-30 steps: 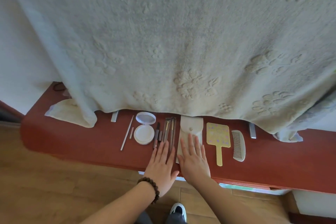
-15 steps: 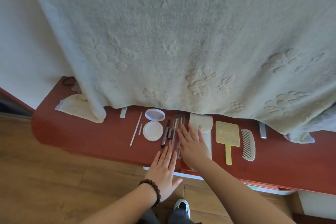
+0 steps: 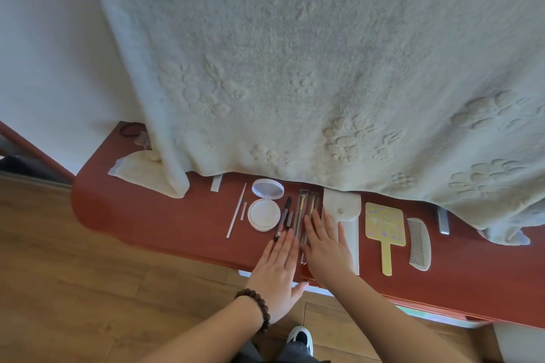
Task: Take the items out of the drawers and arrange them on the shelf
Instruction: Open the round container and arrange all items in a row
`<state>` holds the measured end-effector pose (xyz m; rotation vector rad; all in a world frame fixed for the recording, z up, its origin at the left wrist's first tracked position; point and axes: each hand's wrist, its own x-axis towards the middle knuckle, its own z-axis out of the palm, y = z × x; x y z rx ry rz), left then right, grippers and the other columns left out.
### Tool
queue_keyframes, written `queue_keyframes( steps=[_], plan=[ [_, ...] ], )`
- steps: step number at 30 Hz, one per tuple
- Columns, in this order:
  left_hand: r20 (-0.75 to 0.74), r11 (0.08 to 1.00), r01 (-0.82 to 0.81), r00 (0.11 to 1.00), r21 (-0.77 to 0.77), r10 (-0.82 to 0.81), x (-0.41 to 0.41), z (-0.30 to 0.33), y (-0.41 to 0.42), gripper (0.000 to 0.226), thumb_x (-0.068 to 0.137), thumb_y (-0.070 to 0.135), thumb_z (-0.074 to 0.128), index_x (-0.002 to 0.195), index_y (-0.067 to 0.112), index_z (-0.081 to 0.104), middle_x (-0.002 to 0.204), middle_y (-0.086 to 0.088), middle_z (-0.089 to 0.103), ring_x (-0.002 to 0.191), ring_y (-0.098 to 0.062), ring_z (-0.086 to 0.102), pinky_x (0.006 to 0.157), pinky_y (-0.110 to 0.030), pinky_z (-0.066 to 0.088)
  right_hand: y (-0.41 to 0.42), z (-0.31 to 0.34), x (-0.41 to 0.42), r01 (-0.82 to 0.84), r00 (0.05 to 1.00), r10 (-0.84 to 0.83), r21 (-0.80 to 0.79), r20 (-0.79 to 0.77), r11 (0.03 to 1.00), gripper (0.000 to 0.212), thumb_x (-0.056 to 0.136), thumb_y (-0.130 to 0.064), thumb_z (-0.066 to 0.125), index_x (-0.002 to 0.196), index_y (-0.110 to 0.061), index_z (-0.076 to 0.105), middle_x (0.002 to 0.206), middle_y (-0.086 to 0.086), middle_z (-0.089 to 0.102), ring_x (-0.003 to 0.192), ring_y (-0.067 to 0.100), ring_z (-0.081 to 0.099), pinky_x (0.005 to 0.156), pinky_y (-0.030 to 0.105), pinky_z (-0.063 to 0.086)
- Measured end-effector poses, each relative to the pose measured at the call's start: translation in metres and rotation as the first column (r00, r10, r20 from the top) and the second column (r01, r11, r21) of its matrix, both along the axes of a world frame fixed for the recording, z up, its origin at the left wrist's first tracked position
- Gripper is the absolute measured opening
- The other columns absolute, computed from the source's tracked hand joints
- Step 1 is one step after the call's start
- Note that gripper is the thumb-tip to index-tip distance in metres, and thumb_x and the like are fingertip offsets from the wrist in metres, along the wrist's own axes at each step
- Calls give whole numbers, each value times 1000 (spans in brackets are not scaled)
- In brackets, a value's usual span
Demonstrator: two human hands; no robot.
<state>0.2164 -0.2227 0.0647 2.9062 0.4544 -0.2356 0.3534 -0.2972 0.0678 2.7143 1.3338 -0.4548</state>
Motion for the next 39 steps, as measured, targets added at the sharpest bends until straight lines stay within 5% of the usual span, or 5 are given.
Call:
queue_keyframes(
  steps=[4,7,12,35,39],
  plan=[
    [87,947,-322,943,-7,321,-15,4,48,78,92,58,15,144,15,-24,153,-5,-29,143,-20,-25,117,-37,-10,1,-3,-6,17,1000,-18,58,22,998,61,101,-44,16,146,-24,-20,157,-3,-22,136,20,-35,111,41,-19],
    [-21,890,-456,890,15,456,-28,-2,84,79,93,60,16,143,13,-24,156,-9,-22,145,-24,-16,118,-41,-5,2,-4,-10,29,1000,-30,57,3,998,60,101,-43,18,148,-24,-14,155,-3,-24,133,20,-37,111,41,-19],
    [-131,915,-404,907,5,401,-31,-21,93,80,91,63,13,142,16,-27,158,-8,-18,146,-23,-15,118,-43,-5,1,-6,-16,36,999,-36,36,-17,999,59,101,-42,20,151,-25,-8,158,0,-18,135,20,-34,113,42,-16],
    [-84,952,-305,949,-14,303,-39,-10,91,78,93,60,15,141,16,-28,155,-4,-25,144,-21,-20,120,-44,-5,31,5,-11,58,998,-54,117,-42,991,67,99,-51,27,152,-22,-1,159,-1,-13,145,19,-20,117,40,-10],
    [104,993,-118,988,-17,119,-32,3,72,72,94,50,25,150,11,3,158,-7,-3,147,-22,0,118,-45,8,44,8,-3,80,996,-73,129,-59,988,69,98,-52,30,152,-19,3,160,0,-8,146,19,-16,118,40,-7]
  ],
)
